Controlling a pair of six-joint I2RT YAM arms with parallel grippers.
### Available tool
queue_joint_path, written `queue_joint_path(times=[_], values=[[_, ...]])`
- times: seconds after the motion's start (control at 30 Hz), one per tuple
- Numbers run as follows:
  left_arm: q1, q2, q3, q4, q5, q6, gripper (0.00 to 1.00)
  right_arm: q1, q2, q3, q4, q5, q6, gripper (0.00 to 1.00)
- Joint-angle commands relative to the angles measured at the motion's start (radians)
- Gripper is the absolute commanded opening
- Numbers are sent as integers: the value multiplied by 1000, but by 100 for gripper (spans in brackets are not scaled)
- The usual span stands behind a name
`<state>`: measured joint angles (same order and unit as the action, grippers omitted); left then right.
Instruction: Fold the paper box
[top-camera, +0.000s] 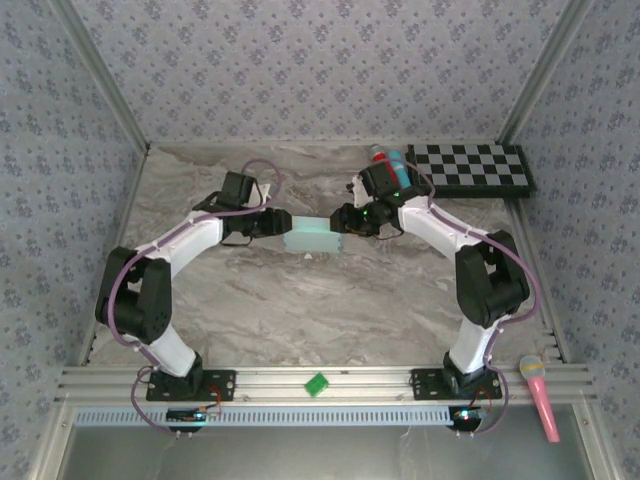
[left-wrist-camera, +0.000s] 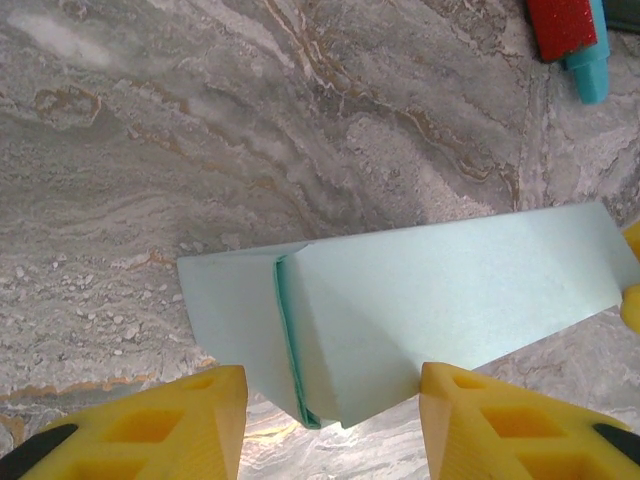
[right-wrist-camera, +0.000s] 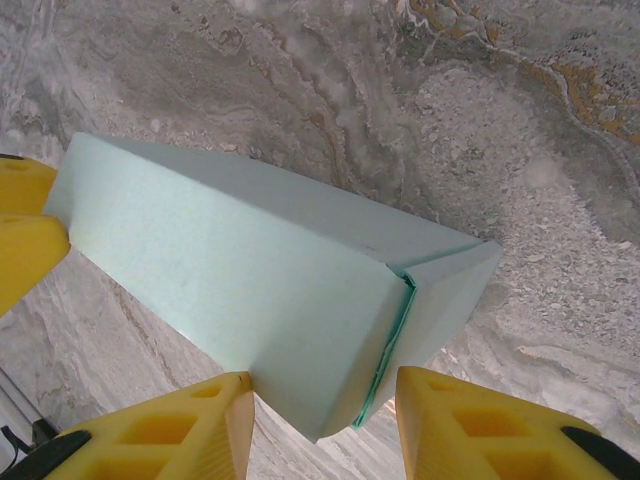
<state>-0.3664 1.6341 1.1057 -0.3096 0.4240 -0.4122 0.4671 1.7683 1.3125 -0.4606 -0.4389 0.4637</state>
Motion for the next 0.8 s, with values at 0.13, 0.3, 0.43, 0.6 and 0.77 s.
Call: queue_joint_path(times=[0.13, 0.3, 0.43, 0.6, 0.77], values=[[3, -3, -46, -63, -14, 5, 48, 7, 21, -44, -27, 18, 6, 43], [2, -5, -58, -65, -22, 3, 48, 8, 23, -46, -36, 26, 3, 42], [1, -10, -60, -63, -25, 0, 48, 7, 7, -34, -38, 28, 2, 42], [0, -12, -58, -66, -28, 0, 48, 5, -33, -10, -22, 35, -2, 42], [0, -11, -60, -66, -30, 0, 48, -7, -48, 6, -2, 32, 2, 43]])
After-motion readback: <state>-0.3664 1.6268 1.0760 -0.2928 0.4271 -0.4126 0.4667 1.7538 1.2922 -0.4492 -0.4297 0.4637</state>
